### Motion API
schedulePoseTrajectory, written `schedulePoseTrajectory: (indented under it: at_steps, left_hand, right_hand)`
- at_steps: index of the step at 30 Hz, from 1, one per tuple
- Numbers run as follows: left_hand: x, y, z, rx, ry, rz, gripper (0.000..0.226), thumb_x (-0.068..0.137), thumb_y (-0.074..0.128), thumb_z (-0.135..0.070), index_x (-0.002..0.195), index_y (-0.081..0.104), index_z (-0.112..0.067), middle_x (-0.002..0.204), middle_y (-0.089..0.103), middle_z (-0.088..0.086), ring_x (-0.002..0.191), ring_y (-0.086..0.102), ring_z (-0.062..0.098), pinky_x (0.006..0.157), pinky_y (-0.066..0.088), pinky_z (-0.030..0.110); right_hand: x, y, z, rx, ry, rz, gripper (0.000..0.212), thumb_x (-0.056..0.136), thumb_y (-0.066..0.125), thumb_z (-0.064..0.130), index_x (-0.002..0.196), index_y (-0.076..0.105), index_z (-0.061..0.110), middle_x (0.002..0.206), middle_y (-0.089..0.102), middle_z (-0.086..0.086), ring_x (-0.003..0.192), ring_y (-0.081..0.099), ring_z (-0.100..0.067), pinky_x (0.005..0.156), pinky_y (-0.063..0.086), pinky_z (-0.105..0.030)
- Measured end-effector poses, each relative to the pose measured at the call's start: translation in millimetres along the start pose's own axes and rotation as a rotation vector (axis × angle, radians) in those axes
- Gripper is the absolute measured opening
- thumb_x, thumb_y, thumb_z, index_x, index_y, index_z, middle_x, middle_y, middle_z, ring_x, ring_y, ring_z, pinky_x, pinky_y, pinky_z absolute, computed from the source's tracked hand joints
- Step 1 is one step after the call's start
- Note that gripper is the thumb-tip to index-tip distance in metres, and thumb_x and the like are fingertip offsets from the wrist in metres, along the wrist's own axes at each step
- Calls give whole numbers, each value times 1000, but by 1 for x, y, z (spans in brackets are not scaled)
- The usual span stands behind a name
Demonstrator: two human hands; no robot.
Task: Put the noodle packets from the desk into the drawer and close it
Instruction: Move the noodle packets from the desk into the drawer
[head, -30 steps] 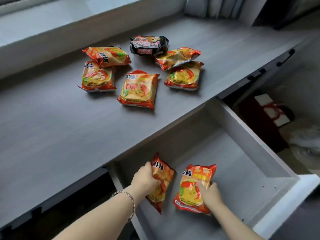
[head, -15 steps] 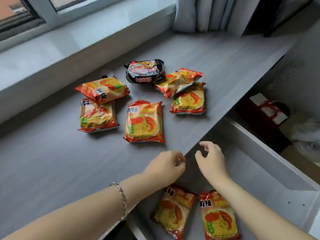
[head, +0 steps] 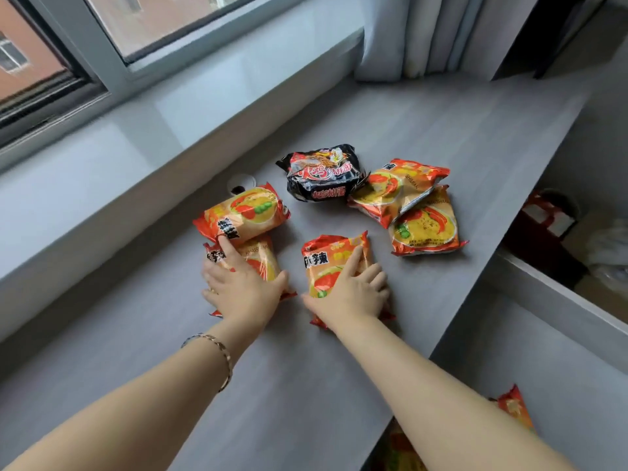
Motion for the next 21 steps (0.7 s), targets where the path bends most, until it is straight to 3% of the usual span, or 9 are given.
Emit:
schedulePoseTrajectory:
  at_steps: [6,9,12,15,21]
  left_hand:
    - [0,-5,1,154,0,126,119,70,74,-41,151,-12,-26,151,20,23,135,30,40,106,31,51]
    - [-21,-14,-10,226,149,179,107,73,67,-45,150,-7,-37,149,24,20,130,37,41,102,35,51]
    - [-64,-13,-25,266,317,339,89,77,59,-48,148,6,-45,148,26,14,128,40,39,101,38,47]
    - [-112,3,-44,269,463,472,78,78,57,-48,145,18,-45,147,26,11,128,39,37,101,40,45]
    - [-191,63,-95,269,777,578,76,79,53,-55,145,14,-47,158,6,0,138,27,37,111,32,51]
  right_hand:
    - [-5,-1,-13,-5,-103,84,120,63,72,53,149,-5,18,140,30,-20,127,32,-34,103,34,-44]
    - [-17,-11,-43,145,-90,115,116,62,71,54,148,-2,26,141,30,-17,129,31,-34,104,37,-47]
    - [-37,-27,-90,165,-37,-20,109,63,67,56,147,3,28,139,31,-15,128,33,-33,103,38,-46]
    - [-60,-22,-154,153,68,-113,110,64,68,56,147,2,25,139,31,-15,128,34,-33,103,38,-44]
    - [-85,20,-276,199,420,-110,106,63,75,49,146,16,19,132,42,-24,122,41,-41,99,39,-45]
Point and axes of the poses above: each hand's wrist, its own x-axis towards the middle knuckle, its own y-axis out of the palm, z = x × y, the point moved 6 cm from there along x, towards the middle knuckle
